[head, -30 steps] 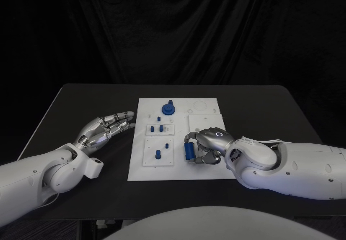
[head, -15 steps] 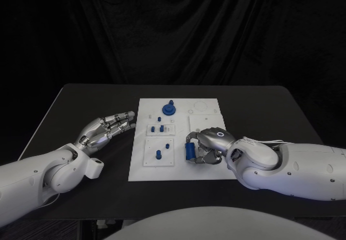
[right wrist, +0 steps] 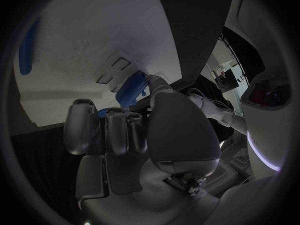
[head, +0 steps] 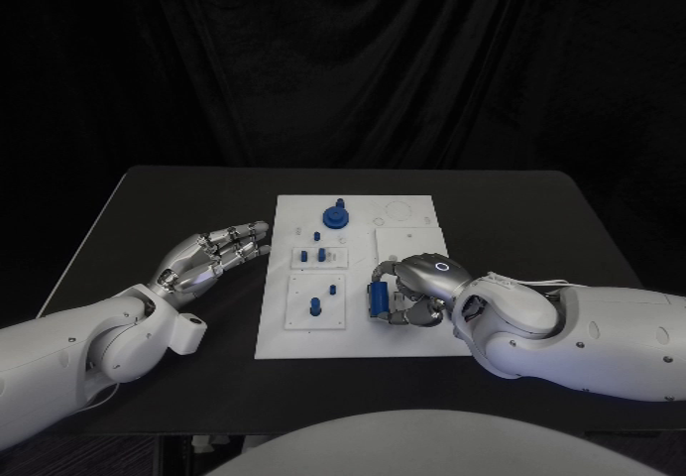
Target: Assemble the parts on the task board
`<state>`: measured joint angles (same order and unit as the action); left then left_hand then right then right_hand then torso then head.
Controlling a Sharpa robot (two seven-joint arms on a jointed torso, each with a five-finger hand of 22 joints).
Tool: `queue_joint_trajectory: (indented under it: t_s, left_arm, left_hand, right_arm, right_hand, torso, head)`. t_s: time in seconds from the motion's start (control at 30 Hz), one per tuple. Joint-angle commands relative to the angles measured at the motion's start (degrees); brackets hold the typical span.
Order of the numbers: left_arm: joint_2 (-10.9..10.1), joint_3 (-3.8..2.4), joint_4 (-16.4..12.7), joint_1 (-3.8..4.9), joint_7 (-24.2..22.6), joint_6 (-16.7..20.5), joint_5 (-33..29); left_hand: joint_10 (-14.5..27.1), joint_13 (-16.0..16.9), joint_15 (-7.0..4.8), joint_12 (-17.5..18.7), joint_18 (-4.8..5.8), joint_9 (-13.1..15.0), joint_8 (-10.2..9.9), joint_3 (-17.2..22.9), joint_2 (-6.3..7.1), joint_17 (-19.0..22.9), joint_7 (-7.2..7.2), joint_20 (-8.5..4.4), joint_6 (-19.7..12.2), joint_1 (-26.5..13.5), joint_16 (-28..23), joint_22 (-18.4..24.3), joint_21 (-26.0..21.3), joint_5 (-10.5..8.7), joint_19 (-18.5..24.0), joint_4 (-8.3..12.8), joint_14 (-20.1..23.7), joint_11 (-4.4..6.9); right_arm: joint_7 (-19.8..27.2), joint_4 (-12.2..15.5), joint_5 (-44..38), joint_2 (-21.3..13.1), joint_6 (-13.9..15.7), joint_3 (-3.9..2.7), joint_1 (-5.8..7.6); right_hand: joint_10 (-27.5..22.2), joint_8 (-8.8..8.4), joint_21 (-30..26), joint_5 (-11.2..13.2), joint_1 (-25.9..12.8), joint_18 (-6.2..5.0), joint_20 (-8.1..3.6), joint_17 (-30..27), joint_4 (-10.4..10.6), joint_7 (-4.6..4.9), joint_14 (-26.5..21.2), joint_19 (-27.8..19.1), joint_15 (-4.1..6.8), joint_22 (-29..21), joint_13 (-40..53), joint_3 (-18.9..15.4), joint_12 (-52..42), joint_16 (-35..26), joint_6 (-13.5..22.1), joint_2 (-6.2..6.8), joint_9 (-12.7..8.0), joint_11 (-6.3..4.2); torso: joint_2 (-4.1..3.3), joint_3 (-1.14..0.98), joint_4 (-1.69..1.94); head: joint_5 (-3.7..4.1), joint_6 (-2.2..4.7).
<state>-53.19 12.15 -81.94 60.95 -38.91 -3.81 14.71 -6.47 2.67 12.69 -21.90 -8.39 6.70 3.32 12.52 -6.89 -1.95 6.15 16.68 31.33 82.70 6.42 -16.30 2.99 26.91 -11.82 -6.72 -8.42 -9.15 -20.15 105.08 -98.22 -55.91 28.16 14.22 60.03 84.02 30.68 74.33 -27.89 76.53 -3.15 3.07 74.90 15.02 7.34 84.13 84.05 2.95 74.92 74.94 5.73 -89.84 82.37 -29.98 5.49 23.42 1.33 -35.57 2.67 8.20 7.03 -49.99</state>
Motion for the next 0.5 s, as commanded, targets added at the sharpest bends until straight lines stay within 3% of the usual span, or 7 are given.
queue_joint_trajectory:
  t_s: [0.03,0.5]
  left_arm:
    - [-0.02,-0.05,-0.13,-0.14,-2.53,-0.74,-0.24]
    - [0.04,-0.05,-0.09,-0.22,-2.46,-0.82,-0.24]
  left_hand:
    - [0.13,-0.03,0.37,0.33,0.87,0.01,0.25,0.39,-0.27,-0.02,0.42,0.09,0.01,0.41,0.28,0.07,0.15,0.19,-0.39,0.0,0.16,-0.37]
    - [0.14,-0.02,0.38,0.33,0.88,0.01,0.25,0.42,-0.28,-0.01,0.43,0.09,0.01,0.41,0.27,0.07,0.16,0.19,-0.4,0.0,0.19,-0.37]
  right_arm:
    - [0.13,0.3,1.22,-0.3,2.13,0.0,-0.17]
    - [0.94,0.68,2.87,-0.71,2.63,0.01,-0.17]
  right_hand:
    - [5.98,0.56,0.14,-2.46,-0.55,-0.34,0.49,2.64,0.48,-0.15,3.21,0.69,-0.51,10.41,15.06,1.02,-0.16,0.45,-1.26,-0.8,-0.47,0.41]
    - [5.98,-1.04,0.37,-7.06,-1.34,-0.31,0.85,2.7,0.67,0.23,3.29,0.86,-0.88,10.47,15.06,3.03,-0.16,0.57,-1.32,-0.69,-3.46,0.85]
  torso:
    - [0.0,0.02,0.01]
    - [0.0,0.04,0.02]
  head:
    - [0.05,-0.01]
    - [0.0,-0.01]
